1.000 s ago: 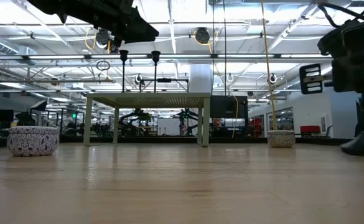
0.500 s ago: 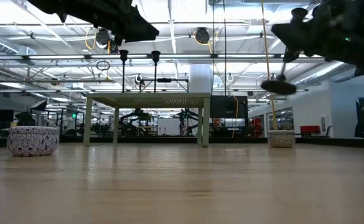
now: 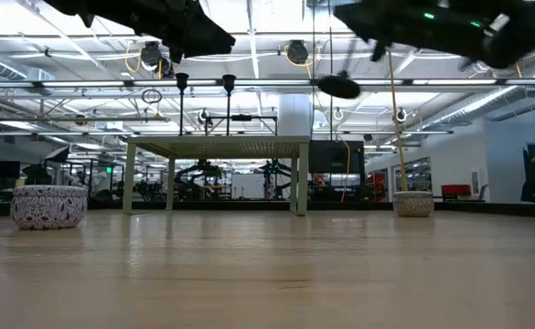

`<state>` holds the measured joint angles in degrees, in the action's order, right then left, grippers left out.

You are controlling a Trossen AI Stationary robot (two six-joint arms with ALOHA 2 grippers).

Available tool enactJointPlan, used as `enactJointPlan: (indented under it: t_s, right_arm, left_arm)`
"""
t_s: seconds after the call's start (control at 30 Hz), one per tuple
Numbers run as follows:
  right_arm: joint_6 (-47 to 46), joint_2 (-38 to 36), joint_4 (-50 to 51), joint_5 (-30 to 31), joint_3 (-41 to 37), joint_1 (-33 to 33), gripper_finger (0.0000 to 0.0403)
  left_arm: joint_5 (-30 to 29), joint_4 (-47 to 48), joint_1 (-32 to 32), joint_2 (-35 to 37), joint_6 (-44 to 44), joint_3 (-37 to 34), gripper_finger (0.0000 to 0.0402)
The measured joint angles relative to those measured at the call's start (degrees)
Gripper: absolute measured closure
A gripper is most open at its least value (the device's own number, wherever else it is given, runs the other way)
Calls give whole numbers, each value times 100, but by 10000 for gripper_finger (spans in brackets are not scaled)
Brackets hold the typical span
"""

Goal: Pick & Place candle stick holders
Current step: Put the black candle holder on the shelf

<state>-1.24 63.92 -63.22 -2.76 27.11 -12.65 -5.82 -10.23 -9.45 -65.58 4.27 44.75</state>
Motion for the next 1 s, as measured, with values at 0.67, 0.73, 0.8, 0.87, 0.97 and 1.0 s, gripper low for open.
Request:
enactJointPlan:
  t_s: [0.67,0.73,0.8,0.87,0.97,1.0]
  right_arm:
    - [-145,3620,1812,681,4141,-1497,396]
    - [-253,3827,1758,866,4215,-1580,396]
    - [-323,3981,1671,893,4261,-1658,396]
    - [-428,4064,1577,892,4269,-1724,396]
    - [-471,4105,1653,868,4269,-1796,394]
    - [-447,4105,1698,852,4269,-1811,392]
  left_arm:
    - [-17,410,895,0,-6,0,250]
    - [-20,505,893,0,-4,0,250]
    - [-20,559,889,0,-6,0,250]
    - [-21,599,889,0,-4,0,250]
    - [-22,674,889,0,-4,0,250]
    - [-22,681,889,0,-4,0,250]
